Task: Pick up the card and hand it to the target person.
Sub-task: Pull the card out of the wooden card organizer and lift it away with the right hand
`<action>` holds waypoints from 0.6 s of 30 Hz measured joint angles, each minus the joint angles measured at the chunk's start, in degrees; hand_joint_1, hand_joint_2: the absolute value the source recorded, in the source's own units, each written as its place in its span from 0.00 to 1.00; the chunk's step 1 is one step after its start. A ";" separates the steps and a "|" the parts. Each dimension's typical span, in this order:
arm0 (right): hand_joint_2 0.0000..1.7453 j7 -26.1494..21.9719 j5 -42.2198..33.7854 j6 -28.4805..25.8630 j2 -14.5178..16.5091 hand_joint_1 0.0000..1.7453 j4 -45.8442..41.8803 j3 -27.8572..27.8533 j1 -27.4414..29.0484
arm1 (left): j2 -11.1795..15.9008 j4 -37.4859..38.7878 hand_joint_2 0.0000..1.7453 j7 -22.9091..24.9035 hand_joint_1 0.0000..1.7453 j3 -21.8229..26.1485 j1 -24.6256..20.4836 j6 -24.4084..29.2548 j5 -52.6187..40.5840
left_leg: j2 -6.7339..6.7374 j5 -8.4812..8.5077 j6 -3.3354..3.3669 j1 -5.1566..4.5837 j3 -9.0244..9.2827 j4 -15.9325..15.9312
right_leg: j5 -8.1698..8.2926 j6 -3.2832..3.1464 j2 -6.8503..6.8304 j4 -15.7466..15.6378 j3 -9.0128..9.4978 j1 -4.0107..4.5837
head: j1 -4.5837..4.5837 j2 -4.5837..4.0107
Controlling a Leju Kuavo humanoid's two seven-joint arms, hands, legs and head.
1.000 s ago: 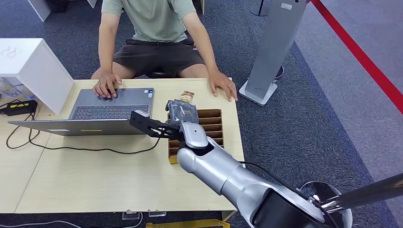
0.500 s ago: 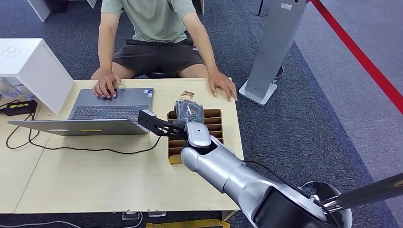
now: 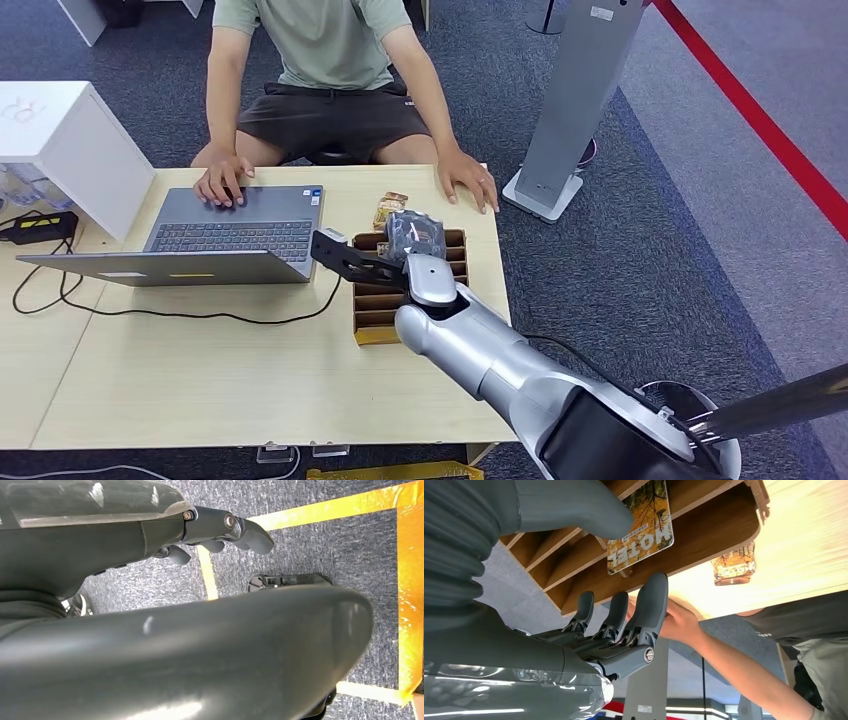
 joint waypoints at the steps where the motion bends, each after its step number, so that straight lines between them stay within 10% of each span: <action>1: 1.00 0.00 -0.05 0.11 -0.04 0.51 0.08 0.00 -0.05 | 0.00 0.00 0.00 0.00 0.00 -0.01 -0.01 -0.01 0.00 | 0.00 0.00 0.00 0.00 0.00 0.00 | 0.00 0.00 0.00 0.00 0.00 0.00 | 0.01 0.00; 18: 1.00 -0.04 -1.03 1.08 -0.49 0.55 0.39 0.00 -0.64 | 0.00 0.00 0.00 0.00 0.00 -0.04 -0.02 -0.17 0.28 | 0.00 0.00 0.00 0.00 0.03 0.00 | 0.00 0.00 0.00 0.00 0.03 0.00 | 0.02 0.00</action>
